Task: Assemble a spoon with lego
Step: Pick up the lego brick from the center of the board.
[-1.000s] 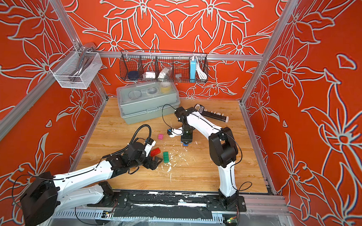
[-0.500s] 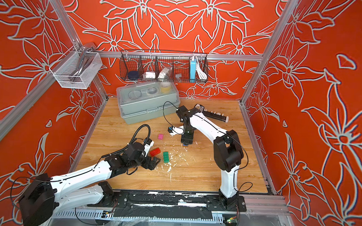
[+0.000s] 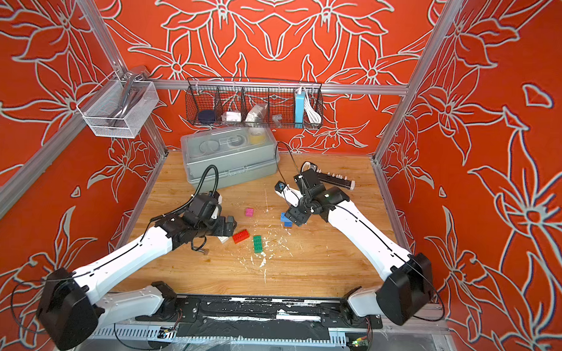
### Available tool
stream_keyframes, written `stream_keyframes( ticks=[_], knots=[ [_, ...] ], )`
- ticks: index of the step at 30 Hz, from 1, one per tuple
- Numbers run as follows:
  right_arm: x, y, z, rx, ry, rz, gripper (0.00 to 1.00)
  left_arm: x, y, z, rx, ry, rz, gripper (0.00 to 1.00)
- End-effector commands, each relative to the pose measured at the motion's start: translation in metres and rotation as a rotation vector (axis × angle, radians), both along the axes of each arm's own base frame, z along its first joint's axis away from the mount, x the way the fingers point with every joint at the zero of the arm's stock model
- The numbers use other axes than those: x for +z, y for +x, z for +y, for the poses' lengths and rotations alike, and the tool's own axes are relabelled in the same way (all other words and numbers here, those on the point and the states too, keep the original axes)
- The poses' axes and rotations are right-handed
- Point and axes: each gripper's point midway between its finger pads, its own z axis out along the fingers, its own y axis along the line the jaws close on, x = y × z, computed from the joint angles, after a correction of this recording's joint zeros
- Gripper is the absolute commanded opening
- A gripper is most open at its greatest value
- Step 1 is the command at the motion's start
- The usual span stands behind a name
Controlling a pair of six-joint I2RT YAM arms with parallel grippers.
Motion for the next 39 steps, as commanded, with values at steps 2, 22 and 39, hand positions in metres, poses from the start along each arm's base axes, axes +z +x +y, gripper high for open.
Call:
stream_keyframes(
  ticks=[2,22,39],
  knots=[
    [0.035,0.019,-0.016,-0.302,0.136,-0.048,0.87,-0.013,0.013,-0.022,-0.09,0.024,0.127,0.98],
    [0.001,0.034,-0.058,-0.492,0.209,0.156,0.86,-0.085,0.102,-0.066,-0.22,0.262,0.245,0.69],
    [-0.003,0.038,-0.059,-0.49,0.219,0.178,0.86,-0.102,0.117,-0.068,-0.208,0.3,0.254,0.41]
  ],
)
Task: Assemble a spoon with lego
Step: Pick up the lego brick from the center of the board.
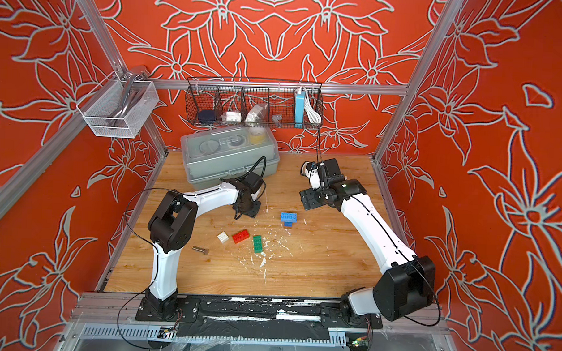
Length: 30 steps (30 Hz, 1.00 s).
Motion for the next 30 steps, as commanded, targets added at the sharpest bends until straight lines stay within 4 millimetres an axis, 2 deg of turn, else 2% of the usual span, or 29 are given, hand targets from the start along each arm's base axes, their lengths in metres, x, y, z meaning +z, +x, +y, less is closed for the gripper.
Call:
stream_keyframes(
  ticks=[1,4,8,10,13,17,21,23,26,30],
  knots=[
    [-0.007,-0.002,0.0,0.001,0.008,0.029,0.86,0.0,0.001,0.0,-0.009,0.015,0.0,0.39],
    [-0.008,-0.003,0.0,0.006,0.01,0.03,0.86,-0.001,0.0,0.0,-0.011,0.017,0.003,0.36],
    [-0.01,-0.003,0.001,0.009,0.015,0.038,0.86,-0.001,0.001,0.0,-0.018,0.022,0.001,0.23],
    [-0.014,-0.004,0.001,-0.007,0.026,0.054,0.86,0.002,0.001,0.001,-0.025,0.023,-0.001,0.15],
    [-0.018,-0.006,0.005,-0.04,0.104,0.106,0.88,0.017,-0.003,-0.01,-0.093,-0.033,-0.002,0.14],
    [-0.033,-0.012,0.003,-0.142,0.315,0.236,0.87,0.054,-0.015,-0.028,-0.285,-0.09,-0.036,0.0],
    [-0.043,-0.018,-0.005,-0.21,0.529,0.334,0.84,0.094,-0.03,-0.041,-0.521,-0.116,-0.096,0.0],
    [-0.046,-0.019,-0.005,-0.233,0.628,0.352,0.84,0.109,-0.044,-0.049,-0.683,-0.135,-0.105,0.0],
    [-0.056,-0.024,0.009,-0.23,0.8,0.408,0.83,0.12,-0.07,-0.06,-0.94,-0.109,-0.139,0.0],
    [-0.074,-0.029,0.019,-0.222,0.913,0.455,0.79,0.127,-0.09,-0.07,-1.1,-0.117,-0.114,0.0]
  ],
)
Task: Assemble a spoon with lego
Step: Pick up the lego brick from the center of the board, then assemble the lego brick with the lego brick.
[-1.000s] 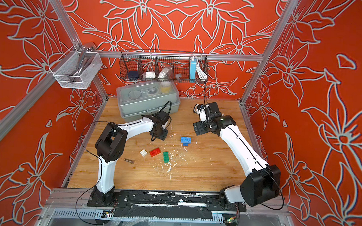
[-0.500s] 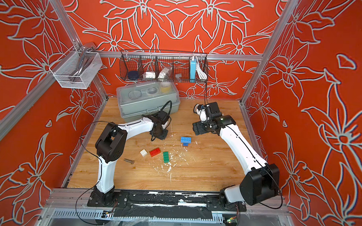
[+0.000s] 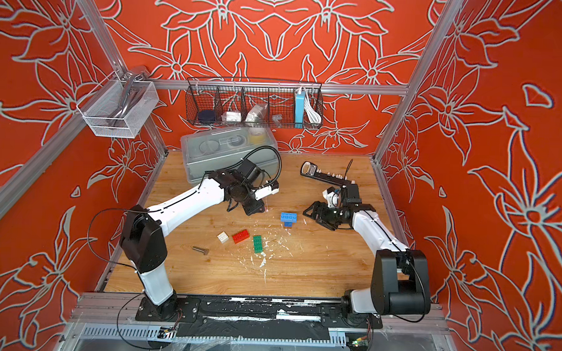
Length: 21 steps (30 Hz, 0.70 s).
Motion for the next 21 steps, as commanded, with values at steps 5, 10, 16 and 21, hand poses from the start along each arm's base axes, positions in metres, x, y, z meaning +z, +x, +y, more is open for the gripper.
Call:
stream_keyframes(
  ticks=[5,10,16,21],
  knots=[
    [0.005,0.005,0.019,-0.011,0.206,-0.036,0.79,-0.003,-0.046,-0.012,-0.397,0.061,0.141,0.0],
    [-0.008,0.003,0.025,-0.004,0.266,-0.011,0.78,-0.003,-0.041,-0.029,-0.428,0.071,0.184,0.0],
    [-0.017,0.005,0.029,0.01,0.31,-0.01,0.76,-0.014,-0.031,-0.049,-0.471,0.118,0.121,0.0],
    [-0.018,0.005,0.035,0.034,0.328,-0.015,0.75,-0.019,-0.024,-0.061,-0.481,0.1,0.091,0.0]
  ],
)
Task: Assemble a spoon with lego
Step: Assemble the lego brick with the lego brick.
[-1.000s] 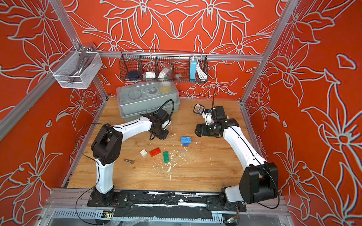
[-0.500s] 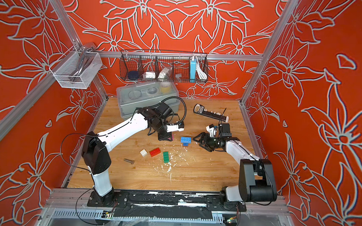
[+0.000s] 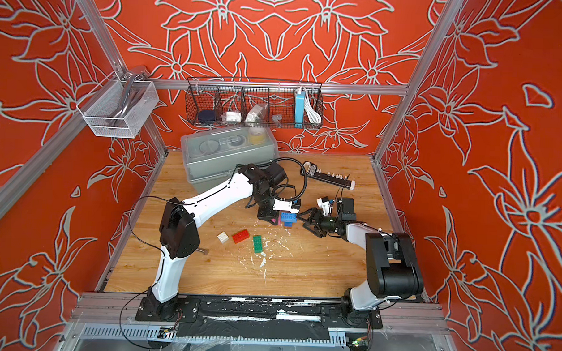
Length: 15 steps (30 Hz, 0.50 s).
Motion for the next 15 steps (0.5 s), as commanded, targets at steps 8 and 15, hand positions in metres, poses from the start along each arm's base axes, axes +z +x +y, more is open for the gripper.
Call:
stream_keyframes(
  ticks=[8,15],
  knots=[
    [0.0,0.005,0.019,0.057,0.066,-0.03,0.73,-0.007,0.023,-0.012,-0.03,0.003,-0.097,0.0],
    [-0.004,0.007,0.028,0.076,0.077,-0.024,0.67,-0.014,0.025,-0.016,-0.035,-0.003,-0.094,0.0]
  ],
)
